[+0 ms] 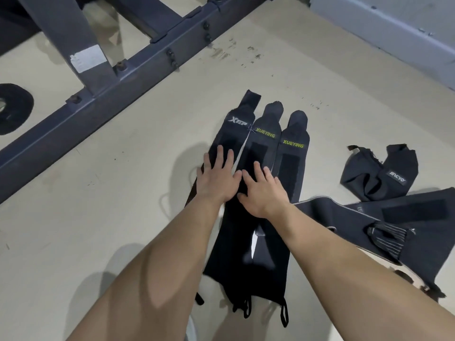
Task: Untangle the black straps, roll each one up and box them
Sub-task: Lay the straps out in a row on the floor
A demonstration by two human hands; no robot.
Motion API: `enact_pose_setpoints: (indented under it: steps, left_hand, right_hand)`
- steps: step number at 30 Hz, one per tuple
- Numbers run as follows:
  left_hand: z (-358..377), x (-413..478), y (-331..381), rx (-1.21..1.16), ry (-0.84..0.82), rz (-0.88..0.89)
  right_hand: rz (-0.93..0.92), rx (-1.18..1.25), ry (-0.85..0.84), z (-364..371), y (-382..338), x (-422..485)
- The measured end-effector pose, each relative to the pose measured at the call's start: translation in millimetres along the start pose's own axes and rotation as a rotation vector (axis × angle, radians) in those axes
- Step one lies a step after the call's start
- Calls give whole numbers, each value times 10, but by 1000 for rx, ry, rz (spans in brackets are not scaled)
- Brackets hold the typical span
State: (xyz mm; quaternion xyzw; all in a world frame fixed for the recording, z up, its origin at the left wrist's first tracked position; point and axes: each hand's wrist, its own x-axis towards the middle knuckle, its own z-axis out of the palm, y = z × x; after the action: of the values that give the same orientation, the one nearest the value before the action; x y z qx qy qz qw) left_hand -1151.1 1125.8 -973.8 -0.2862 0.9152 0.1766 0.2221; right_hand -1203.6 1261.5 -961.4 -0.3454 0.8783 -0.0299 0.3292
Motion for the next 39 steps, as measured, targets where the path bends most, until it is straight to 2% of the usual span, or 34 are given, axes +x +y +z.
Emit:
enact_pose_setpoints:
  steps: [4,7,11,14,18,24,29,32,34,36,39]
  left_hand:
    - [-19,224,150,-56,0,-53]
    - [-93,240,157,-59,-41,-86]
    - [-80,-121,229,16,219,-13]
    - [3,-536,482,-61,307,55]
    - [136,-1047,1054,-245,219,152]
    - [335,-1584,1800,-191,87,304]
    - [571,-1724,2222,-66,18,365]
    - [701,-1699,2463,79,57,438]
    - [787,-1640,2621,76,58,482]
    - [880,-1547,2760,33,8,501]
    - [1013,-1424,2906,90,-101,501]
  right_hand:
    - [-8,-41,-2,94,10,51]
    - [-40,50,18,-6,25,20]
    - [-97,70,315,-202,164,-385]
    - [0,162,343,-220,398,-900]
    - [189,225,248,-115,907,-1587]
    - [404,349,208,196,1547,-2496]
    - [473,450,254,389,1885,-2884]
    - [495,482,292,431,2071,-2939]
    - [495,507,304,456,2187,-2917]
    - [503,549,315,473,2277,-2867]
    - [535,608,346,520,2370,-2787]
